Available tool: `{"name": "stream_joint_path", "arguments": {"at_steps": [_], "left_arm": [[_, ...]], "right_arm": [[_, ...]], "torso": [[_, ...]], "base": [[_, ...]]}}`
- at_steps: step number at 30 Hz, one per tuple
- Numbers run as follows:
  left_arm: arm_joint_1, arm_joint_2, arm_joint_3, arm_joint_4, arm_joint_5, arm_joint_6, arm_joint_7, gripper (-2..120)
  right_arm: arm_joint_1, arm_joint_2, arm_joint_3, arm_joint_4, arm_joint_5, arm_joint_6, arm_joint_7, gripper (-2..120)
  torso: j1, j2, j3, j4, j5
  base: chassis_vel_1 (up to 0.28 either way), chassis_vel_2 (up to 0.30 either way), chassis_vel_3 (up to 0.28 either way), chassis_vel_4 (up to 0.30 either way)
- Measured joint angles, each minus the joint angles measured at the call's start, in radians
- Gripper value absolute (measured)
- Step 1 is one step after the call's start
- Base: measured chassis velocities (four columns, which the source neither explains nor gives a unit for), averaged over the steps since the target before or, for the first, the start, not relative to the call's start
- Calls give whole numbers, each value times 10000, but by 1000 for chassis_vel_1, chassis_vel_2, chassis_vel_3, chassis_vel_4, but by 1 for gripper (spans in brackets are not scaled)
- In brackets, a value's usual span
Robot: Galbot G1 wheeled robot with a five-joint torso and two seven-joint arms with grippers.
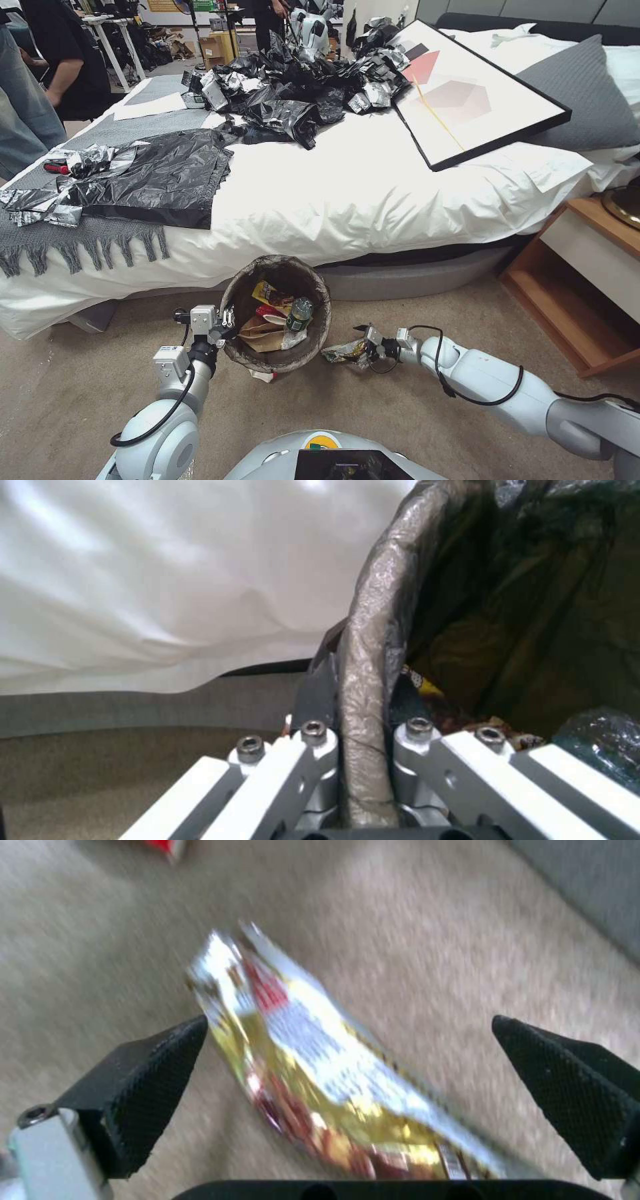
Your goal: Pick up the trash bin, then pick up the garbage from the floor and place it into the trash bin.
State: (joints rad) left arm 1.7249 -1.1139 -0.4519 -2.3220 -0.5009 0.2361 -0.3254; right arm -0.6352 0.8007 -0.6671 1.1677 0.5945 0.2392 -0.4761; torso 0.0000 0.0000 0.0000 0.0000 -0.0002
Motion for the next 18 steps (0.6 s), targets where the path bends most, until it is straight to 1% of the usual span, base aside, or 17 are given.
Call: {"name": "stream_joint_path", "arguments": {"at_steps": [7, 11, 15, 18], "left_arm": [[5, -30, 0, -1, 10, -1, 0, 4], [5, -31, -1, -1, 10, -2, 0, 4], [-16, -31, -20, 1, 8, -7, -1, 4], [-46, -32, -20, 8, 0, -8, -1, 4]], "right_arm": [[-87, 493, 134, -1130, -272, 200, -188, 100], [-105, 644, 205, -1499, -373, 286, -279, 100], [-132, 1046, 418, -2451, -594, 474, -483, 100], [-165, 1239, 503, -2708, -668, 517, -504, 100]], "torso": [[0, 0, 0, -1, 2], [0, 0, 0, 0, 2], [0, 0, 0, -1, 2], [0, 0, 0, -1, 2]], "base": [[0, 0, 0, 0], [0, 0, 0, 0], [0, 0, 0, 0], [0, 0, 0, 0]]}}
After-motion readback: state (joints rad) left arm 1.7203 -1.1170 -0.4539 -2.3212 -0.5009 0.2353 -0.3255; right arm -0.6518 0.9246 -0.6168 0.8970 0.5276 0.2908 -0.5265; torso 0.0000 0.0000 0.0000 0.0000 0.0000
